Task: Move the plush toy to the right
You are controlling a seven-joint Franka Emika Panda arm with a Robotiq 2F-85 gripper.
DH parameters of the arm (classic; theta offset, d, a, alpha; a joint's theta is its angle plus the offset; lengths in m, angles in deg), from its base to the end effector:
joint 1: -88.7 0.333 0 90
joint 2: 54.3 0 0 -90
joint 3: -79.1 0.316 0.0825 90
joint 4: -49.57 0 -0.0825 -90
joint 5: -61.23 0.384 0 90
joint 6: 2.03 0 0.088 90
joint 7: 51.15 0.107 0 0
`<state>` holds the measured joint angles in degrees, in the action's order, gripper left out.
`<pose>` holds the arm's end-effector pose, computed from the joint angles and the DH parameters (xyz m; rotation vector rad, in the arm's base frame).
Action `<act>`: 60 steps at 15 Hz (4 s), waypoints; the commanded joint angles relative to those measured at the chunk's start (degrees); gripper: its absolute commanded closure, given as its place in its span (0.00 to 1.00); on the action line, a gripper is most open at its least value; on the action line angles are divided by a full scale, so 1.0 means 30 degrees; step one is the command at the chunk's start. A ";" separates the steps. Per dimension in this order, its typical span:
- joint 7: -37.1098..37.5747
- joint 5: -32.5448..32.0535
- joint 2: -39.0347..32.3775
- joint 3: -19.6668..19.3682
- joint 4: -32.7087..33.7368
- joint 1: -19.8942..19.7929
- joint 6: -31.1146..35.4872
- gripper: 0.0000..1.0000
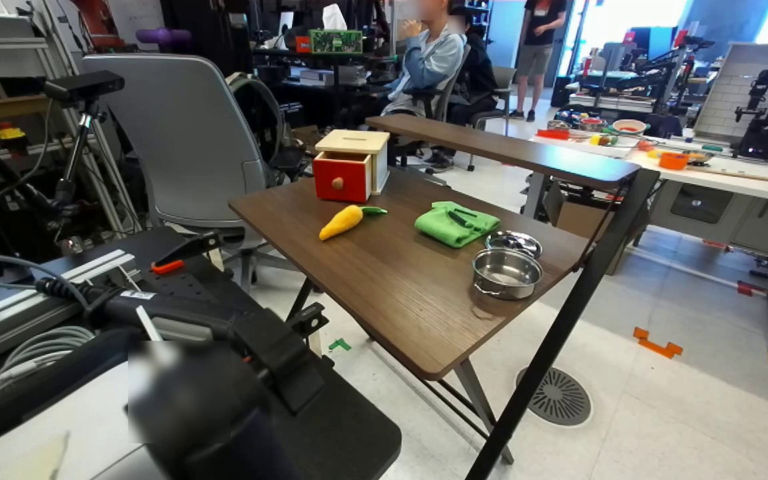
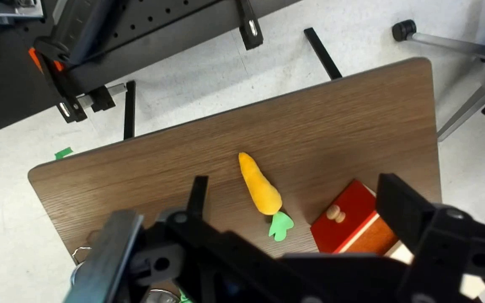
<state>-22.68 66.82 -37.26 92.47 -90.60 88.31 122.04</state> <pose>0.4311 0.1041 0.4093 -3.0819 0.5198 -0.0083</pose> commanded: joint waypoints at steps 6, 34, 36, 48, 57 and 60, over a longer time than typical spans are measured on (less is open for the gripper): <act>0.0934 -0.2460 -0.8449 -0.1545 0.3756 0.0602 0.3527 0.00; -0.1355 -0.2231 -1.8755 -0.4696 1.0829 0.3183 0.2539 0.88; -0.1356 -0.2185 -1.8740 -0.4835 1.0850 0.3111 0.2313 1.00; -0.1480 -0.1661 -1.5257 -0.4897 0.8603 0.2683 0.2110 0.99; -0.1961 -0.0664 -1.2307 -0.6154 0.4589 0.0176 0.2879 0.99; -0.2282 -0.0359 -1.1580 -0.6876 0.3325 -0.0818 0.3558 0.99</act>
<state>-27.67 63.93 -75.97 73.34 -75.71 88.03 130.29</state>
